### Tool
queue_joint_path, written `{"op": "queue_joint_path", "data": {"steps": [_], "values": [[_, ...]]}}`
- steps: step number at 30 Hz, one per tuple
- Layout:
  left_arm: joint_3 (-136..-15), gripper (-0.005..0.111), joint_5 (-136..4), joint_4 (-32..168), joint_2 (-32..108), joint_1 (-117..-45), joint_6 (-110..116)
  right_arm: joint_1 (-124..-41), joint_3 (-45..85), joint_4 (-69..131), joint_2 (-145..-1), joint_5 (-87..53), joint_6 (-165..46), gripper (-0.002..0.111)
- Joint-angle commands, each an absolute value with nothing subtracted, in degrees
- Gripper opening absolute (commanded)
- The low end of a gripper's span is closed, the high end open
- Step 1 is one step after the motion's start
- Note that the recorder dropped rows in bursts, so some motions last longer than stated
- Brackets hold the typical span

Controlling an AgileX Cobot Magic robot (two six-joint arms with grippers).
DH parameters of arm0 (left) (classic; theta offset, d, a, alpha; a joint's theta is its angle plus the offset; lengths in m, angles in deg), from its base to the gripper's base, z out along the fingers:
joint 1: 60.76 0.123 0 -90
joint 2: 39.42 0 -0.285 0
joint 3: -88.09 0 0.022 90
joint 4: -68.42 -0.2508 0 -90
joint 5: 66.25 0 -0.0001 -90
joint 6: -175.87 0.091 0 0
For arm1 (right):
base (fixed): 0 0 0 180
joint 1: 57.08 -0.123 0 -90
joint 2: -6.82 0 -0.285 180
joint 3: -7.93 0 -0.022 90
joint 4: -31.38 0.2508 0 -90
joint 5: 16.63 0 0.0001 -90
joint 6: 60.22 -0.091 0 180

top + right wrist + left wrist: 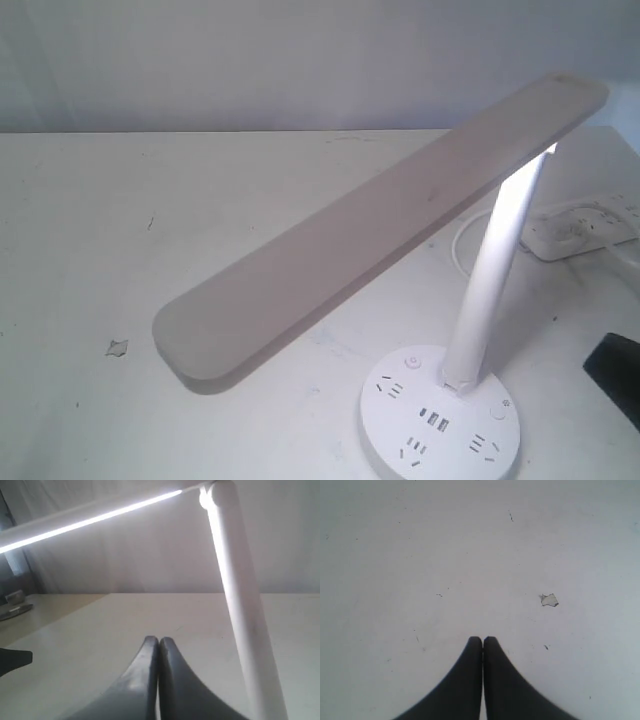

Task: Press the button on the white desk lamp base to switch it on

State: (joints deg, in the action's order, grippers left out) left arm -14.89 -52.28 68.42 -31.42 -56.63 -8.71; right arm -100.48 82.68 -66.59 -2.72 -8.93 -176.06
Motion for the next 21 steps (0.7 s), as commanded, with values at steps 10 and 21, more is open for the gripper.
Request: {"op": "queue_joint_path", "data": {"steps": [10, 21], "values": [[-14.70, 0.000, -52.12, 68.42, -31.63, -56.94, -8.88, -100.48, 83.99, -60.98, -0.96, -24.21, -180.83, 0.000], [-14.70, 0.000, -52.12, 68.42, -31.63, -56.94, -8.88, -100.48, 83.99, -60.85, -0.96, -33.14, -180.83, 0.000]]}}
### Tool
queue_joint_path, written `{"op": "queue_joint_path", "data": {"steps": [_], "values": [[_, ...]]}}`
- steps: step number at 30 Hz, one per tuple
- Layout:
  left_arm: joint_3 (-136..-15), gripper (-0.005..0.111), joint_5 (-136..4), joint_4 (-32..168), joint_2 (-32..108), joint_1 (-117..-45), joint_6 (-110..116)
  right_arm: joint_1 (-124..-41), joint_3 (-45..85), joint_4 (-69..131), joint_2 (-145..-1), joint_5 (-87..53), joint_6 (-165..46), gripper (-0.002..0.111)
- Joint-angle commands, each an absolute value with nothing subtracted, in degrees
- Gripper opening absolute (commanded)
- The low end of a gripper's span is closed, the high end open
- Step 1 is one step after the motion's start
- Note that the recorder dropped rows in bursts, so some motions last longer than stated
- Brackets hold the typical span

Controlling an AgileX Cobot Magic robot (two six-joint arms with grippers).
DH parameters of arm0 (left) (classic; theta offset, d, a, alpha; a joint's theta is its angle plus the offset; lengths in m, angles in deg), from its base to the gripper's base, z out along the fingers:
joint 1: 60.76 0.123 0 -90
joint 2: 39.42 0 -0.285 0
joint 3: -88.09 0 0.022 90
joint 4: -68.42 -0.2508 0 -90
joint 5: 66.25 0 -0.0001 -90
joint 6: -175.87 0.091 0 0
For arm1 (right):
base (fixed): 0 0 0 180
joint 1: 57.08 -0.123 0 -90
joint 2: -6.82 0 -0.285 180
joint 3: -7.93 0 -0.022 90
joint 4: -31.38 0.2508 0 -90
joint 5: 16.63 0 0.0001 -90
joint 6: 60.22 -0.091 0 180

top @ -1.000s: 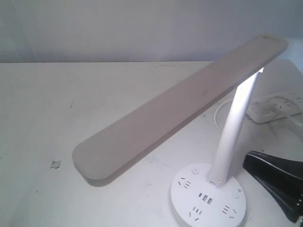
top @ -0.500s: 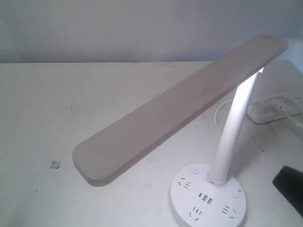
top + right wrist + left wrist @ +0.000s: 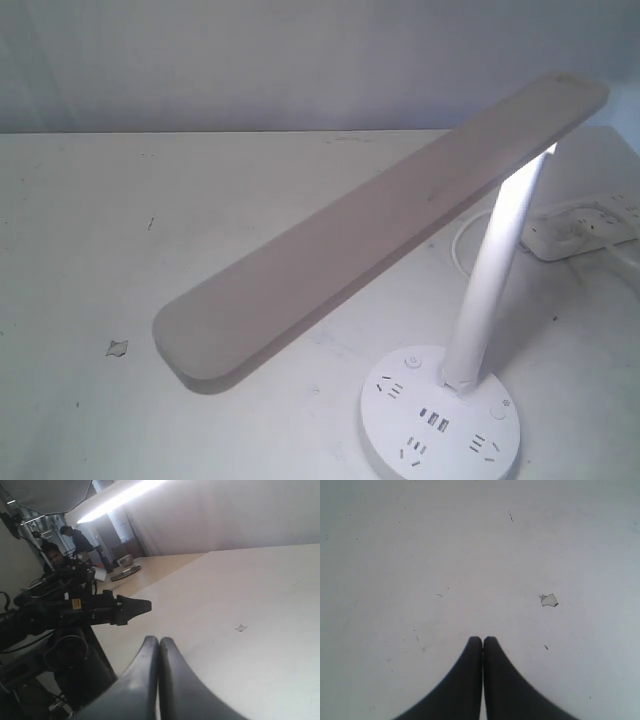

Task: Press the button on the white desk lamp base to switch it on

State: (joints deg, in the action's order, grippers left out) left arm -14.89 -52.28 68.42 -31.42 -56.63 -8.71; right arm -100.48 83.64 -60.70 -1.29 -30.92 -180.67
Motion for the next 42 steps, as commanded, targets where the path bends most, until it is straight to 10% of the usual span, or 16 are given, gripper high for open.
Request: {"op": "queue_joint_path", "data": {"steps": [1, 21, 42], "values": [[-14.70, 0.000, -52.12, 68.42, -31.63, -56.94, -8.88, -100.48, 83.99, -60.85, -0.96, -33.55, -180.83, 0.000], [-14.70, 0.000, -52.12, 68.42, -31.63, -56.94, -8.88, -56.13, 83.99, -60.85, -0.96, -45.85, -180.83, 0.000], [-14.70, 0.000, -52.12, 68.42, -31.63, -56.94, -8.88, -54.44, 83.99, -60.97, -0.96, -46.07, -180.83, 0.000]]}}
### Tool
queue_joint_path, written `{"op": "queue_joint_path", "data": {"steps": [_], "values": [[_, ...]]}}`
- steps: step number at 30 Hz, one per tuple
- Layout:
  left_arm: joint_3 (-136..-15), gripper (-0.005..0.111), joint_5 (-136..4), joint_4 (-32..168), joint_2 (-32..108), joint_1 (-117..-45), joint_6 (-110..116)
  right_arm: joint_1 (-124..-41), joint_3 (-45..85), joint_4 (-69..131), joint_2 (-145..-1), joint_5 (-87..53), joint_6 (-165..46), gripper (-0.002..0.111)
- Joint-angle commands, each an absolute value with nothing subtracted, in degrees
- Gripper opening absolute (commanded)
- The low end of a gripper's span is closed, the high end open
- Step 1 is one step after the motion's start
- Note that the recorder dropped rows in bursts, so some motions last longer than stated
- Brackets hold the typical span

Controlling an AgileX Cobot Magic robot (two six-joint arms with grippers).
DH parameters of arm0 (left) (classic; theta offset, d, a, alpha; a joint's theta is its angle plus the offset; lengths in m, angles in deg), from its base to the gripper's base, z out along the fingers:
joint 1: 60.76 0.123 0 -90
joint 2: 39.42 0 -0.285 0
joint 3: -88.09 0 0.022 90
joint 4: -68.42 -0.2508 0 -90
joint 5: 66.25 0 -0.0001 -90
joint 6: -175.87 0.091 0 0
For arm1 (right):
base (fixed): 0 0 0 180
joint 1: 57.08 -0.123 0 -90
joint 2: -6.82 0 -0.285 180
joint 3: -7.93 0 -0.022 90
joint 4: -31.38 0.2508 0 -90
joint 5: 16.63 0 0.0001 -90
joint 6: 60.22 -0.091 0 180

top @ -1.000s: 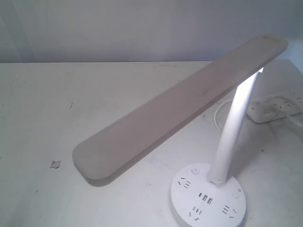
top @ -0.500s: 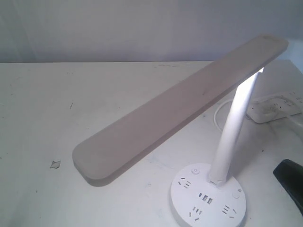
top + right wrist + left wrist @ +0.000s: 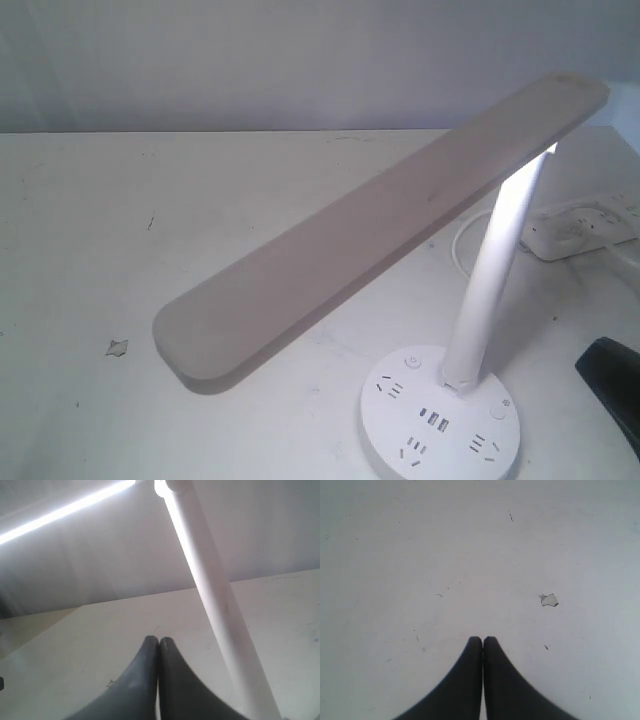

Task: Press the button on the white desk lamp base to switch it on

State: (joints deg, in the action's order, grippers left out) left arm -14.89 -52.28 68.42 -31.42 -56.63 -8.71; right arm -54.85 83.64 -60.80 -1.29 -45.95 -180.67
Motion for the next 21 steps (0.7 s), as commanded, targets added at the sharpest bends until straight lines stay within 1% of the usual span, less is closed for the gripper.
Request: {"op": "queue_joint_path", "data": {"steps": [1, 7, 9, 18, 21], "values": [[-14.70, 0.000, -52.12, 68.42, -31.63, -56.94, -8.88, -54.44, 83.99, -60.97, -0.96, -46.07, -180.83, 0.000], [-14.70, 0.000, -52.12, 68.42, -31.63, -56.94, -8.88, -54.44, 83.99, -62.81, -0.96, -42.61, -180.83, 0.000], [-14.70, 0.000, -52.12, 68.42, -31.63, -56.94, -8.88, -54.44, 83.99, -68.57, -0.96, -38.86, -180.83, 0.000], [-14.70, 0.000, -52.12, 68.42, -31.63, -56.94, -8.88, -54.44, 83.99, -68.57, -0.96, -20.99, -180.40, 0.000], [-14.70, 0.000, -52.12, 68.42, -31.63, -56.94, -8.88, -54.44, 83.99, -68.57, -0.96, -17.11, -180.40, 0.000]]}}
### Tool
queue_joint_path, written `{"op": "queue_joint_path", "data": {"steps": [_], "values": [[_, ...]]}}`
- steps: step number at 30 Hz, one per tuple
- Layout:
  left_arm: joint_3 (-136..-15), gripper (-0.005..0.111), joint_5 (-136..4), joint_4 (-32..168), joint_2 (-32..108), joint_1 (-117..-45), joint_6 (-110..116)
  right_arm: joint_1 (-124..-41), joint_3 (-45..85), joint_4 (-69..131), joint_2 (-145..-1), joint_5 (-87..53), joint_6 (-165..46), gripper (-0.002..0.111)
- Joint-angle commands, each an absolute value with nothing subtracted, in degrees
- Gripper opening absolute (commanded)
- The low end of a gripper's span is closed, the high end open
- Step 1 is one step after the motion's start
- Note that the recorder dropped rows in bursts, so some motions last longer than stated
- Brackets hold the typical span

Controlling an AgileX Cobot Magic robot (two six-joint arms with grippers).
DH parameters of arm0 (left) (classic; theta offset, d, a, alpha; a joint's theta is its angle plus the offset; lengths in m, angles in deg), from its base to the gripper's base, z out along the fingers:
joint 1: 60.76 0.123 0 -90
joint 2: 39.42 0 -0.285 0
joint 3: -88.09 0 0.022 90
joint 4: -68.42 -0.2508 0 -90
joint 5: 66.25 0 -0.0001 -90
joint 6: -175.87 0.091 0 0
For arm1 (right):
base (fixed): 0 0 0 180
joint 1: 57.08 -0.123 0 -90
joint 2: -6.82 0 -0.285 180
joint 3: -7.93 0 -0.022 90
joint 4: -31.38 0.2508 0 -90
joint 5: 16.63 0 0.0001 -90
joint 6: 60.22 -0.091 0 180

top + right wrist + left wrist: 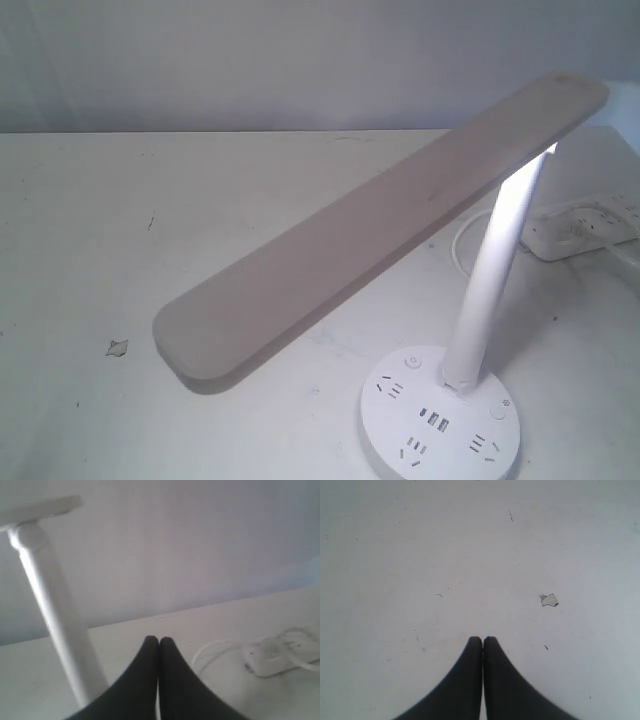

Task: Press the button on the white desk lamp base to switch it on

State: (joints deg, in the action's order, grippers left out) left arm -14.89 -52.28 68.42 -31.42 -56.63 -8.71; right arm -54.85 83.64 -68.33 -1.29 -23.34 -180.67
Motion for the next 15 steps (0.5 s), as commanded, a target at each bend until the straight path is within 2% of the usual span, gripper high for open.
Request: {"op": "queue_joint_path", "data": {"steps": [1, 9, 15], "values": [[-14.70, 0.000, -52.12, 68.42, -31.63, -56.94, -8.88, -54.44, 83.99, -68.57, -0.96, -15.81, -180.40, 0.000], [-14.70, 0.000, -52.12, 68.42, -31.63, -56.94, -8.88, -54.44, 84.03, -65.59, -0.96, -16.94, -180.40, 0.000], [-14.70, 0.000, -52.12, 68.42, -31.63, -56.94, -8.88, -54.44, 85.15, -13.15, -0.96, -16.32, -180.40, 0.000]]}}
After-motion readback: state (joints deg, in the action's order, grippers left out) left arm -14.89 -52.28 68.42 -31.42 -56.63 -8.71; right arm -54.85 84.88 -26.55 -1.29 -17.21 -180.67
